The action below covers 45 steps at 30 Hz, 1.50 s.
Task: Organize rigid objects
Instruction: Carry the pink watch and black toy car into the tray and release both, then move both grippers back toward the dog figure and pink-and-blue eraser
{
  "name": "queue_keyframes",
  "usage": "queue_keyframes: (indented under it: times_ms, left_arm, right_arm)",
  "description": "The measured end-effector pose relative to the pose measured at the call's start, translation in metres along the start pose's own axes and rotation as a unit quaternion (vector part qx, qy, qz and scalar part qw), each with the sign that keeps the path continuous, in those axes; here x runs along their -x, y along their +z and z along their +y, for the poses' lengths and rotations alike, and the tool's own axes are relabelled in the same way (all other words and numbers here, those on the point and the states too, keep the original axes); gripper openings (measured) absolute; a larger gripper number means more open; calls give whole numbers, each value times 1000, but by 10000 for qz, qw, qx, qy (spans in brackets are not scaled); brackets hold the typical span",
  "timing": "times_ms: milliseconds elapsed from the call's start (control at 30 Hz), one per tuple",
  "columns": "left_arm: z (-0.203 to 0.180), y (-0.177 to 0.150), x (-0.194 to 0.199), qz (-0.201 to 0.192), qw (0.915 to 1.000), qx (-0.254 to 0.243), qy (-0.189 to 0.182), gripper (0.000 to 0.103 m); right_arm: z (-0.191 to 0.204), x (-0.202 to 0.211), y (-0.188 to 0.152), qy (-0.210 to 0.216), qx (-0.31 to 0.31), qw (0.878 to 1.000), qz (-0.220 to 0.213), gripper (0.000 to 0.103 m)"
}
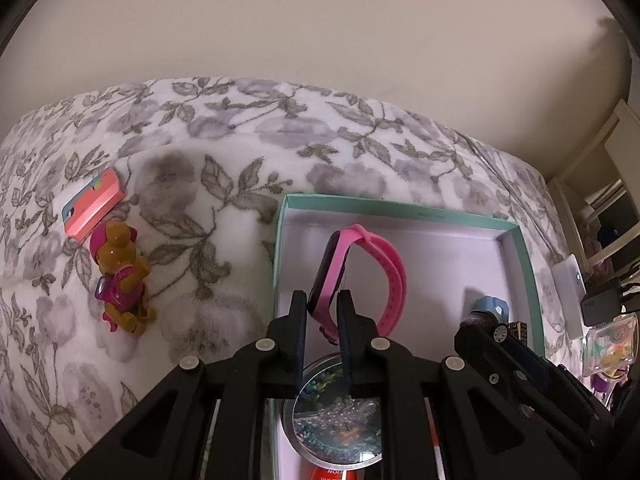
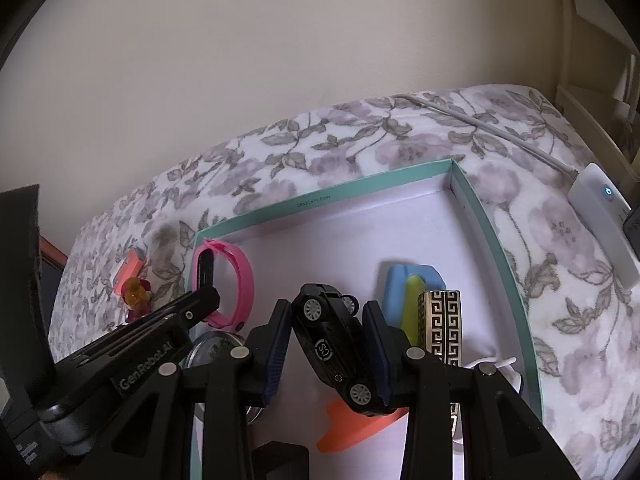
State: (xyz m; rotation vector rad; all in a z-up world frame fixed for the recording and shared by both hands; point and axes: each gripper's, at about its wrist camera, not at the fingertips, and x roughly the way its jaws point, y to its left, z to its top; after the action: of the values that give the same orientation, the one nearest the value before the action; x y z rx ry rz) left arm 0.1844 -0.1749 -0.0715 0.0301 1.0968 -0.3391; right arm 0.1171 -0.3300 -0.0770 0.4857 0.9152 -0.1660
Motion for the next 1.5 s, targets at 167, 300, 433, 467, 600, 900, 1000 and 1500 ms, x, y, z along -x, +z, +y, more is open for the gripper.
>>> queue_keyframes:
  times_ms: [167,300,433,467,600,900,1000,1500]
  left_arm:
    - [-1,0,2,21,10000,-28,31,19]
    - [2,0,2,84,9999,0,106,20]
    - [3,1,5,64,9999,27,153,21]
    - [3,2,6,51,9999,28,156,21]
    - [3,5,14,-5,9998,51,175,42]
    - [4,11,37,-270,9994,113,189,62]
    - [4,13,44,-351,9990,94,279,71]
    - [9,15,51,-664,9937,169,885,87]
  right_arm:
    - [-2,-1,0,-7,-25,10000,25,39]
    - [-3,-2,0,-10,-14,10000,47,39]
    - [-2,1,0,-64,38,10000,16,40]
    - [-1,2,1,-80,61,9999,-7,40]
    - [0,8,3,-114,90,9998,-99,41]
    - [6,33,11,-149,184,9986,-473,63]
    - [6,42,13,-159,207,9978,-610,70]
    - [4,52,17,-282,337,9950,-902,103]
